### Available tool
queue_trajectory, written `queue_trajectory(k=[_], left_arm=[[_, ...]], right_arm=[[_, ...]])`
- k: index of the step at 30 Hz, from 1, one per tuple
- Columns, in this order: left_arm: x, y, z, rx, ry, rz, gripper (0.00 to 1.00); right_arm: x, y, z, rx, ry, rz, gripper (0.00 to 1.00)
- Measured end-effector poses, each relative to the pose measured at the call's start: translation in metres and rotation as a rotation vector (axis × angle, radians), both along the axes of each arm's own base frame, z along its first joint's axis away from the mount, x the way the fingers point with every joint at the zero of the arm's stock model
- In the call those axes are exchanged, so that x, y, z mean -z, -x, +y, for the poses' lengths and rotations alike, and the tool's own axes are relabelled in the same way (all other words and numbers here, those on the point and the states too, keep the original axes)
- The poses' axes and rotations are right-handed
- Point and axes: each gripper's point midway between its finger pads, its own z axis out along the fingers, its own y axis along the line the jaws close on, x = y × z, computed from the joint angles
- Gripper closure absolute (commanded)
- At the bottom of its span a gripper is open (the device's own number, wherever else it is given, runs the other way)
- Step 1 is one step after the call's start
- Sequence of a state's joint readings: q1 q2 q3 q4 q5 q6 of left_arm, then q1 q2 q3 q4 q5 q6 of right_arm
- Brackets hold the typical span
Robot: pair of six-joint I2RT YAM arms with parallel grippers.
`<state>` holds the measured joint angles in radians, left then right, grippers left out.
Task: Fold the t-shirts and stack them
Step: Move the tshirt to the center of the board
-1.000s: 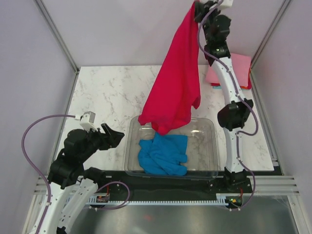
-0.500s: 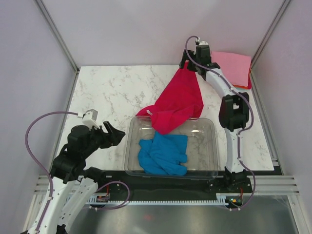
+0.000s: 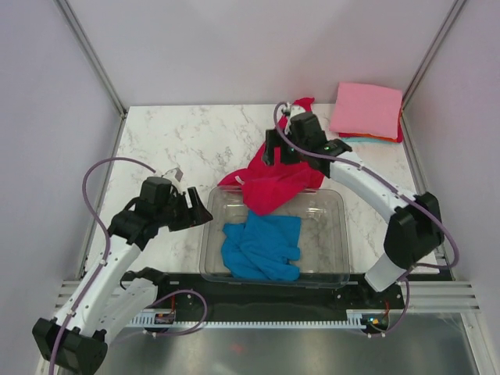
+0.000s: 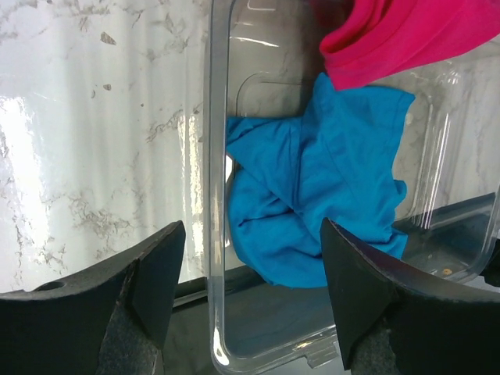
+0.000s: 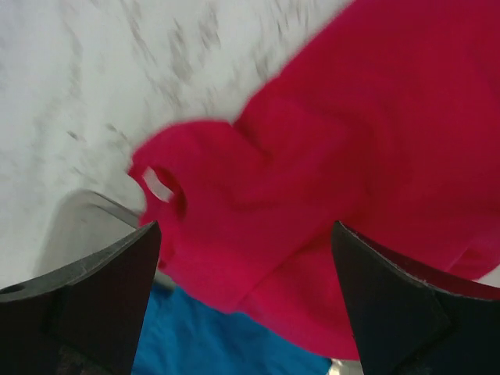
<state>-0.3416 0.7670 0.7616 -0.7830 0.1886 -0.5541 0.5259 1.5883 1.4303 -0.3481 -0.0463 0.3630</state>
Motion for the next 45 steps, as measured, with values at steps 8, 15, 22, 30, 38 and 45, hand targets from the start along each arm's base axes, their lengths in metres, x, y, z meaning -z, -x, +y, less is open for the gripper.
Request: queue_trajectory(k=[8, 15, 22, 30, 38, 45], left_arm=[[0.021, -0.003, -0.002, 0.009, -0.033, 0.097, 0.25], [0.032, -0.002, -0.005, 0.026, -0.041, 0.156, 0.32], [0.033, -0.001, -0.006, 0.035, -0.043, 0.16, 0.47], [0.039, -0.001, -0.006, 0.044, -0.056, 0.184, 0.27], [0.07, 0.003, -0.015, 0.09, -0.108, 0.315, 0.43], [0.088, -0.001, -0.02, 0.168, -0.154, 0.388, 0.98]], right_arm=[[0.136, 0.042, -0.022, -0.013, 0.263, 0.396, 0.03], [0.163, 0.029, -0.006, -0.077, 0.293, 0.468, 0.63], [0.209, 0.04, 0.008, -0.146, 0.266, 0.594, 1.0], [0.184, -0.022, -0.011, -0.038, 0.218, 0.478, 1.0], [0.214, -0.062, -0.152, 0.305, 0.293, 0.498, 1.0], [0.223, -0.048, -0.18, 0.36, 0.268, 0.477, 1.0]])
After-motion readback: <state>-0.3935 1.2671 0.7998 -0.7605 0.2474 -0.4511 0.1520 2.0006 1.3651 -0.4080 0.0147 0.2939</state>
